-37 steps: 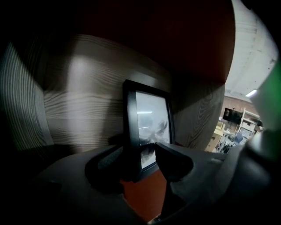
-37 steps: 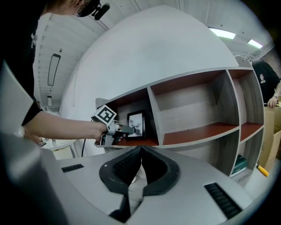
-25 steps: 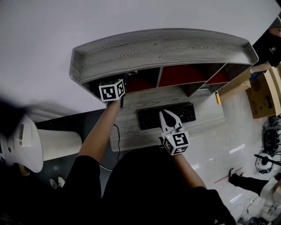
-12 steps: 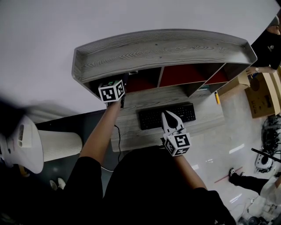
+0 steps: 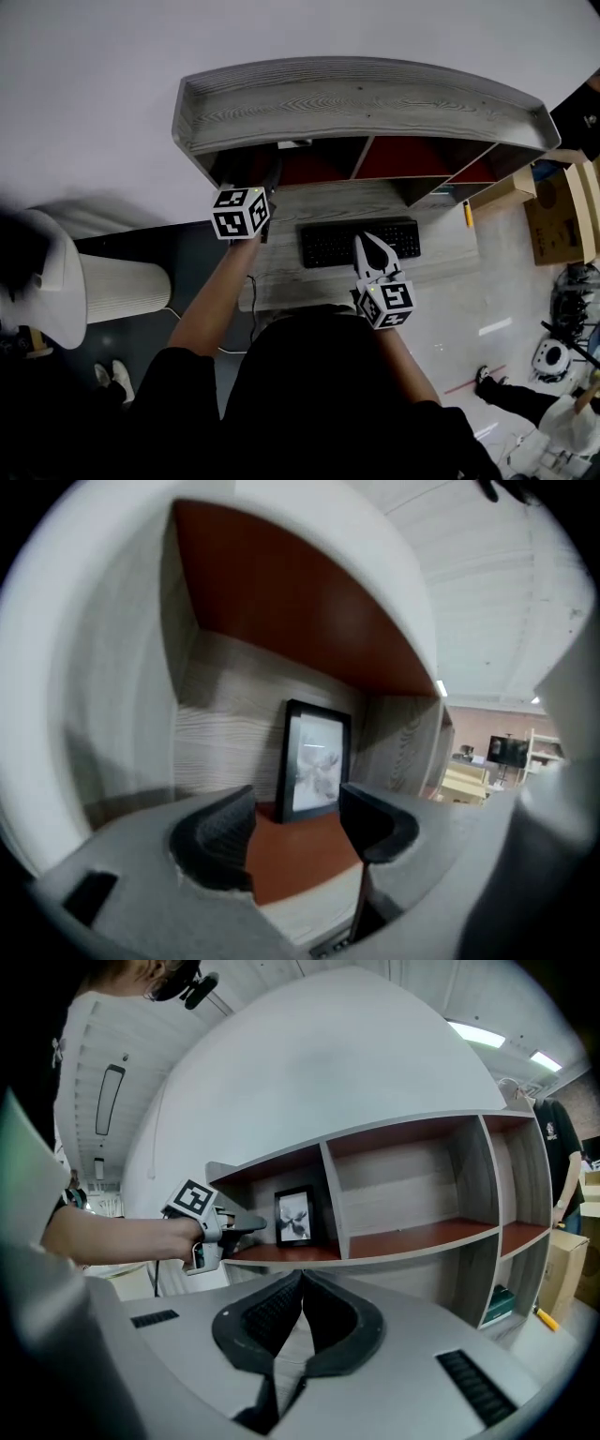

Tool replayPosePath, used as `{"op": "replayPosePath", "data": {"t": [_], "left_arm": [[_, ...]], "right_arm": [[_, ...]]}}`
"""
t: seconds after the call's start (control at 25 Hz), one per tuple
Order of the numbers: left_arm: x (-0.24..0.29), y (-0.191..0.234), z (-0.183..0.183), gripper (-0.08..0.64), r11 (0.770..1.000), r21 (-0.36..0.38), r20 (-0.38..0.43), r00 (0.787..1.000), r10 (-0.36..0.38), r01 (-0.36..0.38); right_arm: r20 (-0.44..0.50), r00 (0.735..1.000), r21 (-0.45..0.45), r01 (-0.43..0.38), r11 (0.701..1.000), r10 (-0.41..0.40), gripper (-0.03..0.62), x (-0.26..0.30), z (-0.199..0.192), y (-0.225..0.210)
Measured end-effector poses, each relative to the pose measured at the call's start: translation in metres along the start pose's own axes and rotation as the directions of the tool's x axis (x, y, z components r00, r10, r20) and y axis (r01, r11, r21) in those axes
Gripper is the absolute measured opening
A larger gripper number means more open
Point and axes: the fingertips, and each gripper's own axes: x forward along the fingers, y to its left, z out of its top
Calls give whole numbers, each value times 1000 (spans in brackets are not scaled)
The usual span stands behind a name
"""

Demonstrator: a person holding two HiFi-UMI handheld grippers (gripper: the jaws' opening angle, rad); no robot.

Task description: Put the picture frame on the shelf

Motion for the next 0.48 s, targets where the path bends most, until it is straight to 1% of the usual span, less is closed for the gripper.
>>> {"op": "replayPosePath", "data": {"t": [0.16,0.24,0.36,0.4,0.48], "left_arm": [[-50,-12,-13,276,1000,-22,37,999,-19,20],[-78,-15,-25,275,998,-53,49,999,-16,19],[-115,-20,-42,274,996,-86,68,998,-11,17],[-125,-22,-46,257,996,-90,81,997,-14,21],[-144,-26,-50,178,995,-98,111,994,-24,35]], "right_arm": [[8,1000,-26,15,1000,-15,12,-4,10,5],[11,1000,-42,17,999,-17,12,-8,14,6],[-14,1000,-65,11,998,-12,12,-10,9,9],[-23,1000,-70,9,997,-10,12,-9,7,12],[-38,999,-79,2,997,-5,12,-8,5,19]]}}
